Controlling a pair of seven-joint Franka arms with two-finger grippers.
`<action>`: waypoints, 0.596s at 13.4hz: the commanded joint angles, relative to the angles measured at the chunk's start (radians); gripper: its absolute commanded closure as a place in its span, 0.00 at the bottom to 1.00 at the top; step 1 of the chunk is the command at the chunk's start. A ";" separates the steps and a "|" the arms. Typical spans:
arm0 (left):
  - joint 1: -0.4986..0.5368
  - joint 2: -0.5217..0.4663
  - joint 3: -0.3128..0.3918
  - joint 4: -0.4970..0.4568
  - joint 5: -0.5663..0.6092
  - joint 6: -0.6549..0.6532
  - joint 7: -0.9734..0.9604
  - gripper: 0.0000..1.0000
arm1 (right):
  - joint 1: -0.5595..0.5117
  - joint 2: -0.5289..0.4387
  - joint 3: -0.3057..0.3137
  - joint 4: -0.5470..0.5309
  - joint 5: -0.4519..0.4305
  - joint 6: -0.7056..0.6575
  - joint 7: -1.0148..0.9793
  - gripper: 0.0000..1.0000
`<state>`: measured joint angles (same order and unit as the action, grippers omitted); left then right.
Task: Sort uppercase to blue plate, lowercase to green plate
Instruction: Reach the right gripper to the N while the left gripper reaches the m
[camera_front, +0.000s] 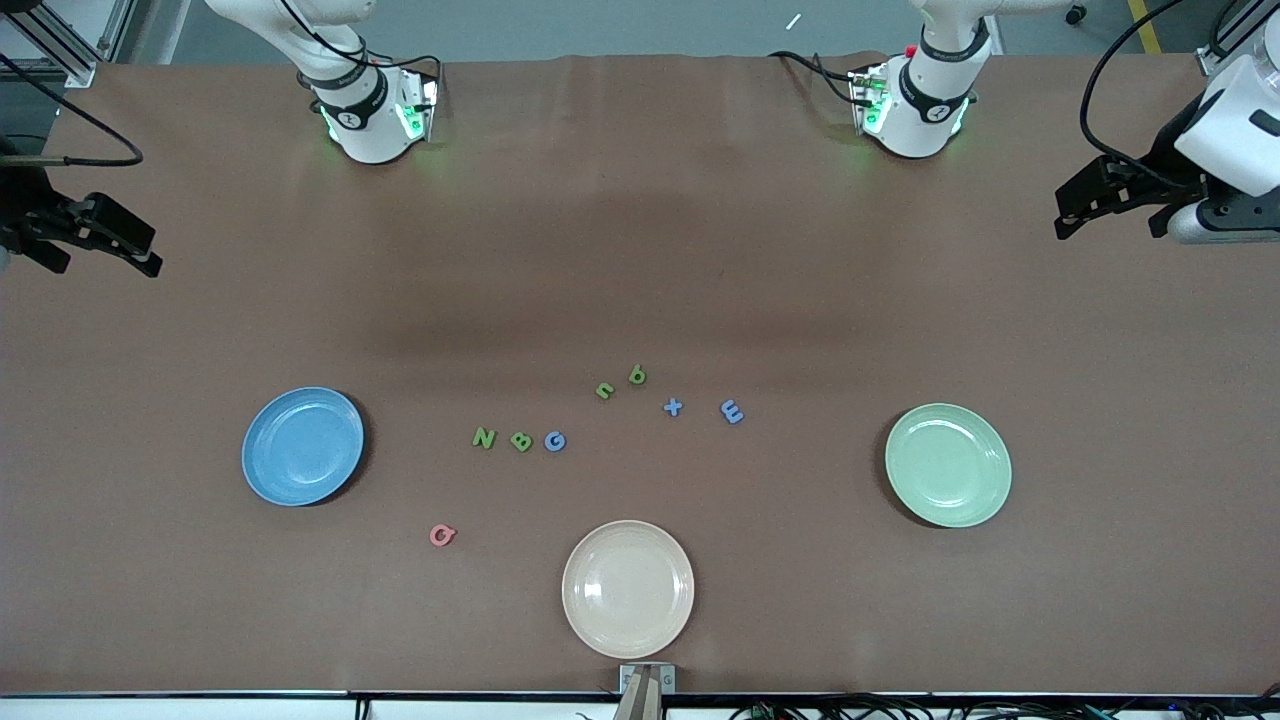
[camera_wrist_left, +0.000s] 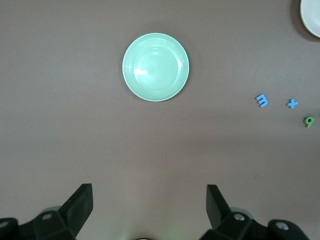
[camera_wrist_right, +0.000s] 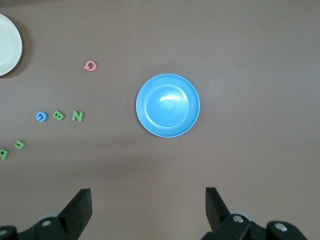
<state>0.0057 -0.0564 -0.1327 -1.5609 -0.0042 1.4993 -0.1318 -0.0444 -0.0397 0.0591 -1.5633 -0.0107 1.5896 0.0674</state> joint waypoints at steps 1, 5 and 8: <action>0.007 0.013 -0.002 0.019 -0.002 -0.021 0.015 0.00 | 0.000 0.008 -0.004 0.016 0.011 -0.002 -0.003 0.00; 0.005 0.018 -0.002 0.024 0.013 -0.021 0.015 0.00 | 0.011 0.044 -0.002 0.008 0.021 -0.004 0.005 0.00; -0.013 0.079 -0.007 0.024 0.013 -0.007 -0.020 0.00 | 0.067 0.127 -0.002 0.014 0.011 0.025 0.006 0.00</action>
<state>0.0057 -0.0310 -0.1325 -1.5610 -0.0029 1.4962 -0.1334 -0.0136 0.0253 0.0595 -1.5651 0.0002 1.5981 0.0675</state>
